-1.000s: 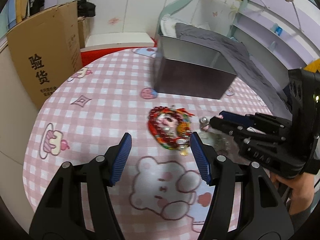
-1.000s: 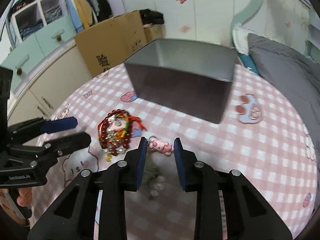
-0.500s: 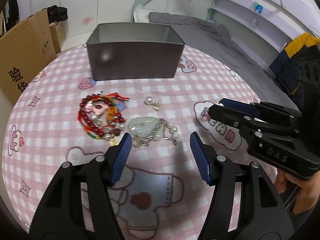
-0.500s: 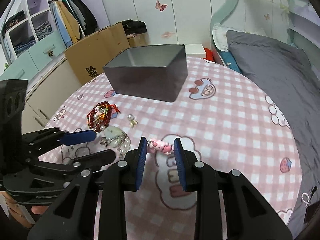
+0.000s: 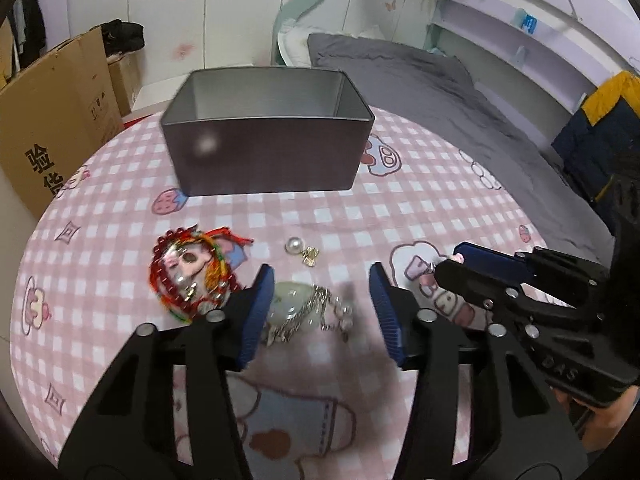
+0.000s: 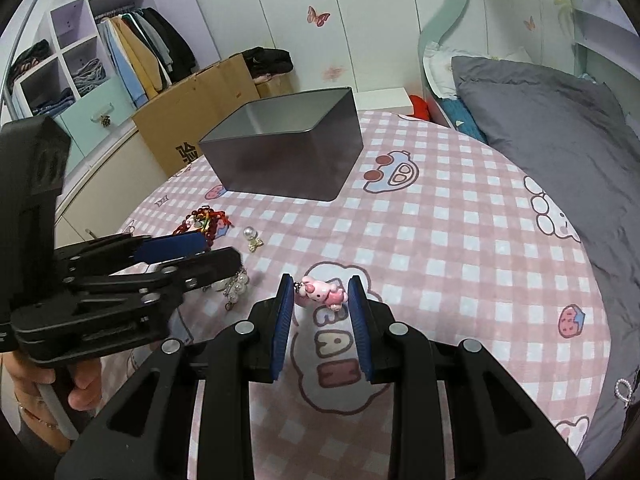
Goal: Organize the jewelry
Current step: 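Grasp a silver earring with the left tool while the right tool grasps the pink bear charm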
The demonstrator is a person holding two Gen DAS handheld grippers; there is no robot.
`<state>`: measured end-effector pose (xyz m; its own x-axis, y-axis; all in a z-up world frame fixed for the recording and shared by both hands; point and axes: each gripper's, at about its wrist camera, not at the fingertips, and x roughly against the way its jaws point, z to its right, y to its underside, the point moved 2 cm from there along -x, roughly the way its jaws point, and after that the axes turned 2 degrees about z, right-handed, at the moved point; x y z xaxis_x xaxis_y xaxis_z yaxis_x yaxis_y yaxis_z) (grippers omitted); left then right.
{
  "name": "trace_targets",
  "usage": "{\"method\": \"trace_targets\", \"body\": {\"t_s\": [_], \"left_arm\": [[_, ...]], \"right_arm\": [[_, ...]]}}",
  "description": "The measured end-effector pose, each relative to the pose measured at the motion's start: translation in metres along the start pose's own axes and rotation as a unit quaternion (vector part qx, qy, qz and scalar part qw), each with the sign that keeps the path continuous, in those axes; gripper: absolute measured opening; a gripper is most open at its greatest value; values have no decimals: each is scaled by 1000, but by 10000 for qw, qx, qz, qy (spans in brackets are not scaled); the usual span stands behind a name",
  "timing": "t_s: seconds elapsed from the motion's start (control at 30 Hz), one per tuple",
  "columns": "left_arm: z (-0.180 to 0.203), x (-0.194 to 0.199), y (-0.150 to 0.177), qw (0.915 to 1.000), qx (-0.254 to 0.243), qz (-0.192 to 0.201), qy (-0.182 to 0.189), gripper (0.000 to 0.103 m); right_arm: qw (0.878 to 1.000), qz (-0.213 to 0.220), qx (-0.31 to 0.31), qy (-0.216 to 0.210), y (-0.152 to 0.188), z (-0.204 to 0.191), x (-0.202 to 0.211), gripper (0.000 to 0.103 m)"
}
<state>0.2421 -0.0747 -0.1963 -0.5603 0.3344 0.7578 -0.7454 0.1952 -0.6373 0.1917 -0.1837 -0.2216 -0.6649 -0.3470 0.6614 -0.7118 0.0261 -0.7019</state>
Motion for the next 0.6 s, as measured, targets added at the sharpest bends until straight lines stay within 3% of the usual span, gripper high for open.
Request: {"method": "trace_targets", "body": {"t_s": [0.27, 0.4, 0.6], "left_arm": [[1, -26, -11, 9998, -28, -148, -91, 34], [2, -33, -10, 9994, -195, -186, -207, 14], [-1, -30, -10, 9997, -179, -165, -103, 13]], "right_arm": [[10000, 5, -3, -82, -6, 5, -6, 26], [9999, -12, 28, -102, -10, 5, -10, 26], [9999, 40, 93, -92, -17, 3, -10, 26]]}}
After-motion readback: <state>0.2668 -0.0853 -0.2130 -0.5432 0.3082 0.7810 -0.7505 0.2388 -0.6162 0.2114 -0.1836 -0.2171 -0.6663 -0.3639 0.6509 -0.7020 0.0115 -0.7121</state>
